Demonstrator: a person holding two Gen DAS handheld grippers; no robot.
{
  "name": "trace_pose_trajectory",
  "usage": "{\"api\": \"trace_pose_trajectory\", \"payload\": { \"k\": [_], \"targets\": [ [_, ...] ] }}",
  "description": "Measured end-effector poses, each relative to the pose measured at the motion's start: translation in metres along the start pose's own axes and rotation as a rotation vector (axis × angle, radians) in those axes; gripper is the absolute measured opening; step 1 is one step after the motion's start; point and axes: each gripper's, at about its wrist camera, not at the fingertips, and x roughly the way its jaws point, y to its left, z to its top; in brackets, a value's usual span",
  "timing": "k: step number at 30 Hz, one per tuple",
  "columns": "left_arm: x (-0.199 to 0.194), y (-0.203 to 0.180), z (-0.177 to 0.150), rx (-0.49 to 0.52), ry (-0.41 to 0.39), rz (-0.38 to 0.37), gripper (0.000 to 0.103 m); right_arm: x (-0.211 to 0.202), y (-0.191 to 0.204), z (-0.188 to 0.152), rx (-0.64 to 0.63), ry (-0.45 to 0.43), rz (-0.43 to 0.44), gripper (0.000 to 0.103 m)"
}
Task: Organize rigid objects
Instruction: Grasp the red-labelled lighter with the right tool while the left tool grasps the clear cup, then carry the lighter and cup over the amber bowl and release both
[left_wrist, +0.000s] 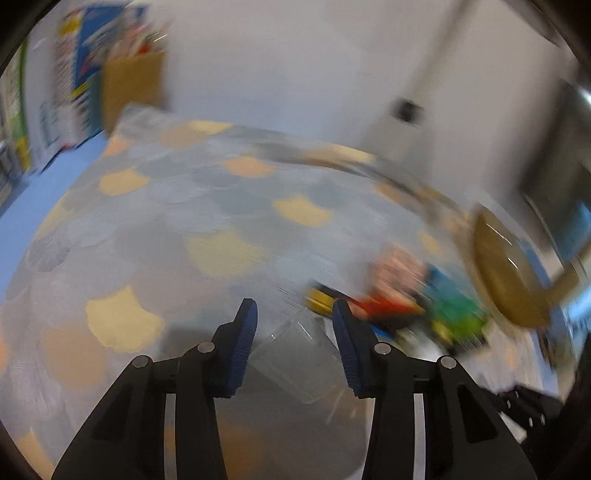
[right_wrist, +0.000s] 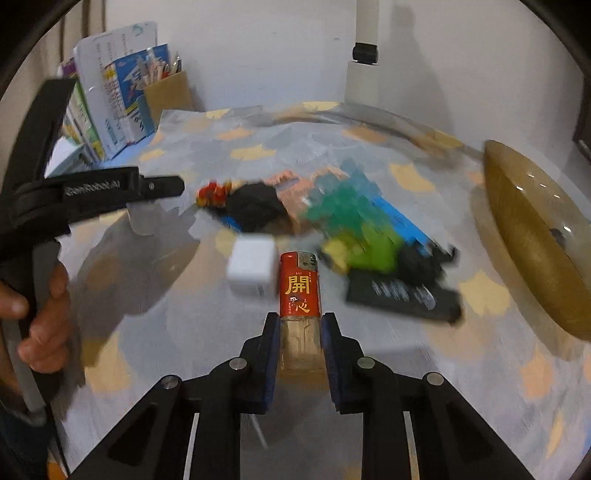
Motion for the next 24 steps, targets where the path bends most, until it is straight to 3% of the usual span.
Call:
{"api": "trace_pose_trajectory", "payload": {
  "k": [4,8,11,17,24],
  "targets": [
    [-0.021,-0.04,-0.023,0.091,-0.013,-0.029,0.039,-0.029,-0.028,-0.037,0.073,0.018,0.013,0.022],
    [-0.018,-0.071,-0.041,0.192,-0.02,0.038,0.039,-0.06,-0.068,-0.075,0.172,0.011,-0.035,0.022],
    [-0.014,-0.079,-0.051,0.226,-0.021,0.089,0.039,-0.07,-0.092,-0.092,0.255,0.001,-0.015,0.022],
    [-0.017,-0.072,-0.049,0.195,-0.027,0.075,0.039,-0.08,-0.111,-0.11,0.346,-0.063,0.043,0.023],
    [-0.019,-0.06,-0.048,0.134,-0.038,0.09,0.039,-0.083,-0.104,-0.109,0.29,-0.01,0.016,0.024]
  ]
}}
